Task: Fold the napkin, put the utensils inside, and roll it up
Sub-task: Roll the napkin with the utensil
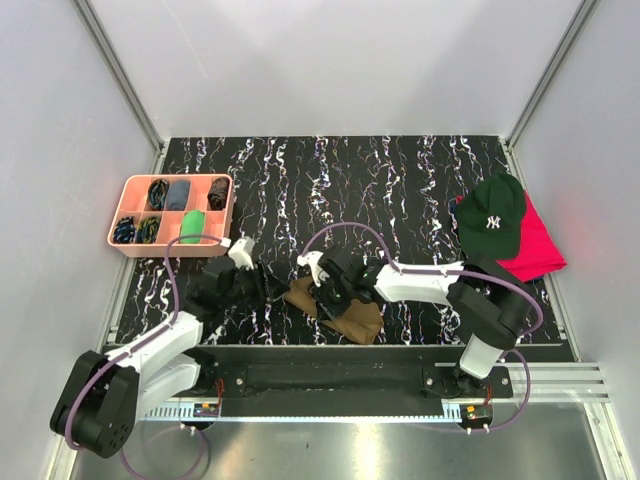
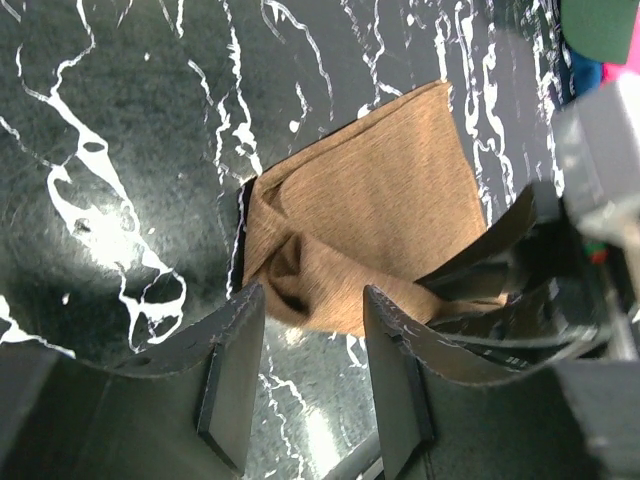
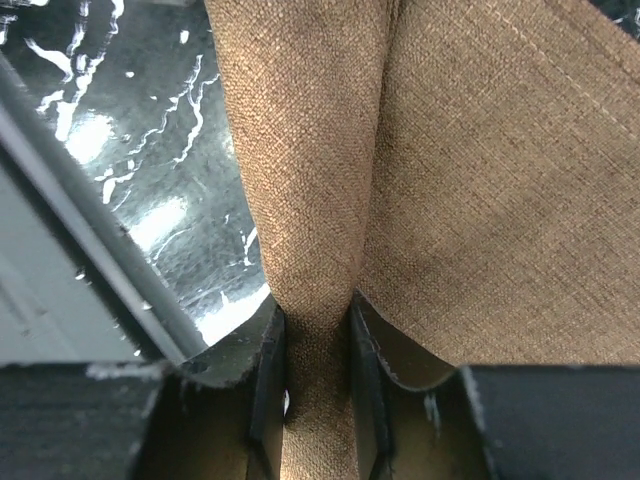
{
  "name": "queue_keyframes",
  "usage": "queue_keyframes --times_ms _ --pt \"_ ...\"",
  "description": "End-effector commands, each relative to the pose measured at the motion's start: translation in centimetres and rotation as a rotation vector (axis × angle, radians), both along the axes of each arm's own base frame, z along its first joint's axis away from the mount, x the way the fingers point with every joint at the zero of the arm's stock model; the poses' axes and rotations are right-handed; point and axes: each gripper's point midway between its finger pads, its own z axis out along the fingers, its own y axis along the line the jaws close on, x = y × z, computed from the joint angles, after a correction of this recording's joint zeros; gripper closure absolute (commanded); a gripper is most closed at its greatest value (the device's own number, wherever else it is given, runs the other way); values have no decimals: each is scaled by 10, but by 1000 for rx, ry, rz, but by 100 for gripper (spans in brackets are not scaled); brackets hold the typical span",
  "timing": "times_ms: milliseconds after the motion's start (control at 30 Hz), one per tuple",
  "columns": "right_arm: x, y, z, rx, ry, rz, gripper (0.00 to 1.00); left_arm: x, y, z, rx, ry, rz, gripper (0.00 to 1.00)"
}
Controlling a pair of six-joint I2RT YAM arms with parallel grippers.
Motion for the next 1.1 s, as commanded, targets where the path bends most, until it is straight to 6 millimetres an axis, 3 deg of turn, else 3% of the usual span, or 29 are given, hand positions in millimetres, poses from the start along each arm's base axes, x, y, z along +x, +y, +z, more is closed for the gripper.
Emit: queue_keyframes --times_ms 0,533,800,1067 --pt "-25 -13 -12 40 189 45 73 4 -2 6 -7 -72 -27 53" --pt "-7 -20 -25 173 415 -4 74 10 -26 16 -88 -168 -166 54" --pt "1 -23 -33 176 464 -38 74 8 -31 0 -92 -122 -203 55" --pt "3 -24 -38 163 467 -53 72 12 -35 -9 -99 -106 -207 68"
